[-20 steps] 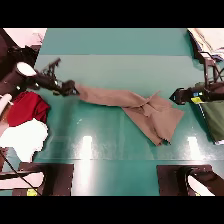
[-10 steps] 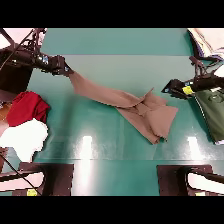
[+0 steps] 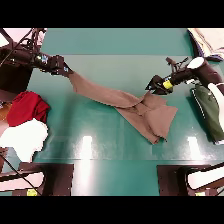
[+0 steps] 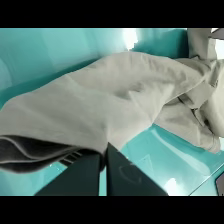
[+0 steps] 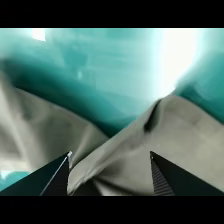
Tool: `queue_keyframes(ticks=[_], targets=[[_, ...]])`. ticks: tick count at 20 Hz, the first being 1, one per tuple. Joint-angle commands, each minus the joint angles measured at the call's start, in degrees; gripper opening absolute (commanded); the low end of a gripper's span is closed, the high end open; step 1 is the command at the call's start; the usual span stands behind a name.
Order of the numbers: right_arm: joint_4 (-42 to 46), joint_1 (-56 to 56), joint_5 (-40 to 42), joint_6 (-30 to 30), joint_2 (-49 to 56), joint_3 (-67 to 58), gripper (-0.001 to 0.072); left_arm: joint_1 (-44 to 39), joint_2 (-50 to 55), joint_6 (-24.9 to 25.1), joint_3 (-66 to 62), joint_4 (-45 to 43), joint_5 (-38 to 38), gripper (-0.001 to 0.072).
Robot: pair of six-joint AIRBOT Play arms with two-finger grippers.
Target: Fold the shirts.
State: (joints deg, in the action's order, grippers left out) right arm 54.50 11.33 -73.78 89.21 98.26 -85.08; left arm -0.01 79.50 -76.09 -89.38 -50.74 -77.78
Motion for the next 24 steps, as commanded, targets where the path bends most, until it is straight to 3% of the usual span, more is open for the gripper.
queue_keyframes(ticks=[1,2,5,11,13,19,24], targets=[[4.13,2.62,0.2,1.51,2.73,-3.28,0.0173,0.0,0.02,-0.02,-0.07,-0.04,-0.87,0.0025],[4.13,2.93,1.01,0.17,2.49,-4.13,0.0016,0.0,0.0,-0.28,-0.09,-0.04,-0.9,0.0024],[5.6,2.14,2.67,-0.79,-1.7,-9.57,0.0015,0.57,-1.99,-1.92,-1.6,-0.02,-0.66,0.0024],[15.87,-2.84,10.21,-0.9,-21.53,-29.75,0.0015,1.84,-11.85,-1.95,-18.05,1.55,2.1,0.0024],[16.72,-3.93,11.54,-3.61,-27.43,-33.57,0.0015,1.84,-15.04,-1.92,-22.43,4.37,2.75,0.0024],[17.7,-4.28,20.31,-8.92,-45.75,-24.48,0.0014,1.84,-22.93,-1.95,-26.93,12.31,5.07,0.0025],[23.78,-4.28,23.93,-9.05,-53.29,-21.42,0.0013,1.84,-24.22,-1.92,-26.86,30.23,3.63,0.0025]])
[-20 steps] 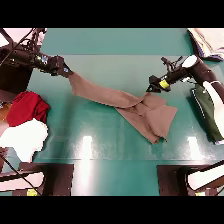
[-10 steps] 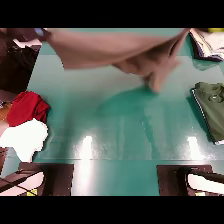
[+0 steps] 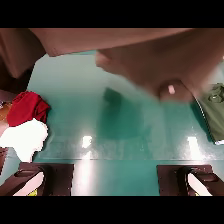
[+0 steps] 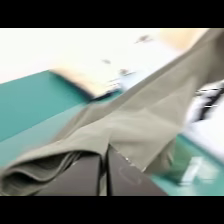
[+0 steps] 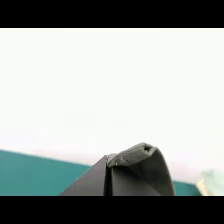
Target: Fold the shirts.
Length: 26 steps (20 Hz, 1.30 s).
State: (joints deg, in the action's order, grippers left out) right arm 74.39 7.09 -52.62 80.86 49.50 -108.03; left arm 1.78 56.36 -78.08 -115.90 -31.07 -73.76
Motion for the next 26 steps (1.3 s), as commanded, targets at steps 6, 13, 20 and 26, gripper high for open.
queue_keyframes(ticks=[6,13,20,26], targets=[[3.06,-0.04,-4.37,-0.17,3.91,-2.32,0.0012,0.04,-1.07,-3.48,4.63,-1.11,-5.2,0.0024],[-0.98,0.24,-27.28,3.56,35.95,-6.03,0.0012,-0.02,0.33,-4.48,44.5,-16.52,-1.36,0.0024],[-7.93,1.51,-13.81,3.52,53.62,0.33,0.0014,-0.02,14.49,0.63,68.15,-16.74,25.83,0.0025],[-8.96,1.05,-13.81,3.56,57.9,-8.04,0.0491,0.48,24.17,0.81,56.41,-18.45,25.31,0.0647]])
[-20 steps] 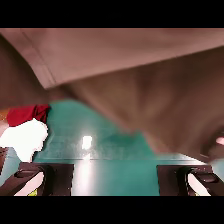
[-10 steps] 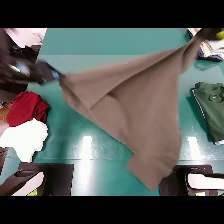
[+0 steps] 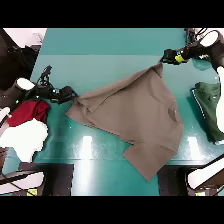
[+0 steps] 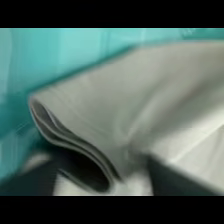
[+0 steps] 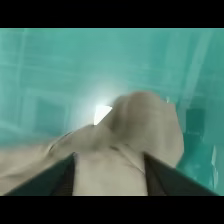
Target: Fold the shirts.
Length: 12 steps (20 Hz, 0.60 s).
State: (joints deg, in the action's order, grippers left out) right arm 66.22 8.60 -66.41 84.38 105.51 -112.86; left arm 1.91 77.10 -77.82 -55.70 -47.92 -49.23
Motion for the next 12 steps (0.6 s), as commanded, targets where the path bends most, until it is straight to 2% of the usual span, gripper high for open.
queue_keyframes(ticks=[1,2,4,7,9,12], targets=[[-0.79,-1.11,-2.62,0.04,1.62,-5.11,0.0489,1.25,3.37,1.66,-6.38,-3.87,-2.08,0.0647],[-0.76,-2.1,-5.22,-0.13,0.37,-5.55,0.0487,2.54,3.3,2.14,-9.03,-6.51,-6.21,0.0647],[-0.83,-3.8,-8.96,-3.21,-4.15,-2.08,0.0429,6.12,3.3,5.35,-13.62,-10.75,-17.68,0.0647],[-0.85,-7.26,-15.45,-5.95,-11.28,5.97,0.0429,11.85,3.37,9.94,-13.42,-12.13,-28.7,0.0647],[-2.32,-9.51,-16.55,-6.54,-15.63,12.07,0.0429,14.14,3.37,11.56,-10.75,-12.11,-29.53,0.0647],[-5.86,-12.22,-16.52,-6.97,-21.42,21.22,0.0429,14.25,3.74,15.19,-4.31,-11.02,-25.27,0.0645]])
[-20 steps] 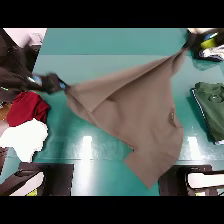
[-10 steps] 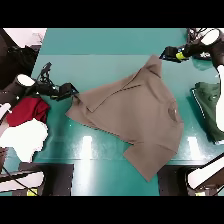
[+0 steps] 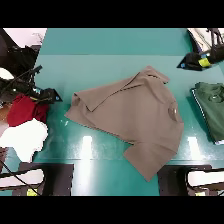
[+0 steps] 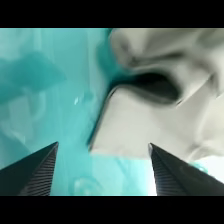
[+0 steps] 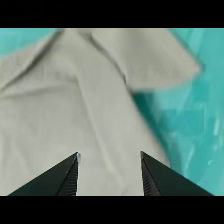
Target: Fold the shirts.
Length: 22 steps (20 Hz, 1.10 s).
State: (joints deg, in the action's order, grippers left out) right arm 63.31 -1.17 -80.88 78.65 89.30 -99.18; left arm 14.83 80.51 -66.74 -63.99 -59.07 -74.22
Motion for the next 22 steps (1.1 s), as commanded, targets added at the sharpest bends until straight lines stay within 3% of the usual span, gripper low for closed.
queue_keyframes(ticks=[1,2,6,12,17,19,22], targets=[[-3.72,-2.99,-1.92,-1.4,-7.04,10.6,0.0429,1.2,1.14,5.27,5.4,1.51,0.31,0.0571],[-3.76,-3.21,-1.64,-1.4,-8.59,13.16,0.0429,1.2,2.38,5.68,6.27,2.99,0.55,0.0477],[-3.74,-3.21,-0.5,-1.79,-14.25,22.67,0.0429,1.2,5.99,5.68,6.45,7.04,1.4,0.0477],[-3.74,-4.31,4.24,-1.77,-21.31,32.59,0.0429,-3.23,6.51,5.22,6.62,4.85,2.45,0.0476],[-3.28,-9.97,1.7,-0.37,-27.63,38.8,0.0429,-6.62,6.47,3.63,6.62,5.14,0.98,0.0472],[-3.08,-14.19,1.07,0.22,-31.19,44.13,0.0429,-6.62,6.36,3.74,6.58,5.73,0.57,0.0038],[-2.08,-20.55,0.7,0.44,-35.56,53.0,0.0429,-6.62,6.32,3.34,5.18,5.75,-0.24,0.0024]])
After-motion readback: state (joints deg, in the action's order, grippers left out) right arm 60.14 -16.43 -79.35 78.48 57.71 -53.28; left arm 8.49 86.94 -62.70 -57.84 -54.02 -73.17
